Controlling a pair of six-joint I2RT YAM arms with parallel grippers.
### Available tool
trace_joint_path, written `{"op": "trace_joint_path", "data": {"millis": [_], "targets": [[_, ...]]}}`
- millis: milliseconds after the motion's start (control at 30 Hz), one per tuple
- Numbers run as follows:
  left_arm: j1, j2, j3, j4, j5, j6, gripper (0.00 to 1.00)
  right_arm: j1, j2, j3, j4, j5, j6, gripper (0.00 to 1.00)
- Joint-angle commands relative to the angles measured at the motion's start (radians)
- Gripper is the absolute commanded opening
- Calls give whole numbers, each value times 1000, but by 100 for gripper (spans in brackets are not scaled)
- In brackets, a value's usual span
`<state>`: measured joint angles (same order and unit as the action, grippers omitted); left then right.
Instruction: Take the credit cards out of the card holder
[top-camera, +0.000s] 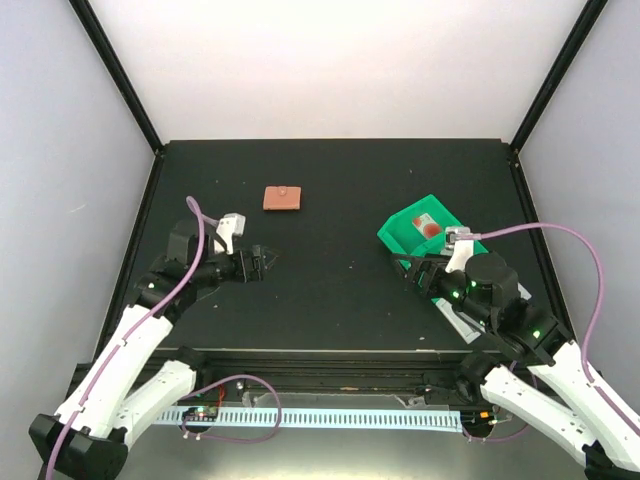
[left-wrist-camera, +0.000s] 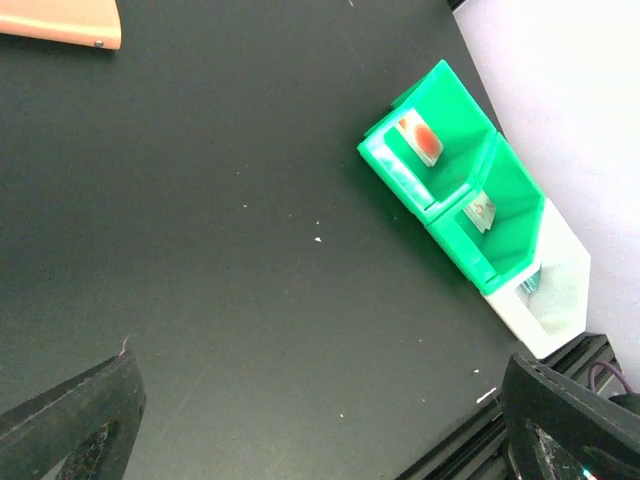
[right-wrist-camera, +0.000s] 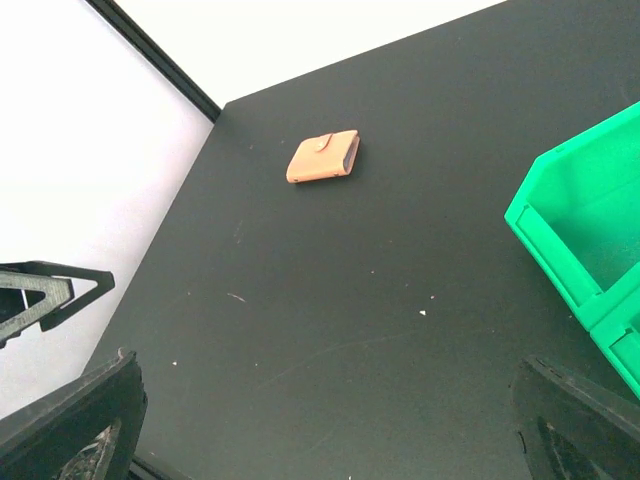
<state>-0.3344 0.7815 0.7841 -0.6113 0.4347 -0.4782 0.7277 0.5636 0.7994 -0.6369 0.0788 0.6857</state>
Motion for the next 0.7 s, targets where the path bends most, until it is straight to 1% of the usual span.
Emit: {"op": "trace_joint_path", "data": {"millis": [0,100,233,333,433,533,600,633,667], "targets": [[-2,20,42,48,-23,6,99,-5,-28,-11,-10,18,-16,100],[-2,45,36,61,-58,7,99,-5,-40,-13,-10,12,-28,100],[0,121,33,58,-191,-6,99,-5,-59,-19,-5,-7,-38,100],[5,205,48,90,-268,-41,96,-5,-70,-24,-2,-19,-41,100],[20,298,92,129,-323,-68,91,-5,-81,-24,-2,-36,-41,100],[55,396,122,212,-315,-69,88,-5,-90,-26,2,-56,-47,100],[88,466,131,289,-266,-77,85,-5,-94,-24,2,-70,-59,100],[107,510,142,333,-235,-84,81,-5,-97,-20,2,-77,-68,100],[126,563,154,359,-195,-88,75,-5,-98,-19,6,-85,-78,100]]}}
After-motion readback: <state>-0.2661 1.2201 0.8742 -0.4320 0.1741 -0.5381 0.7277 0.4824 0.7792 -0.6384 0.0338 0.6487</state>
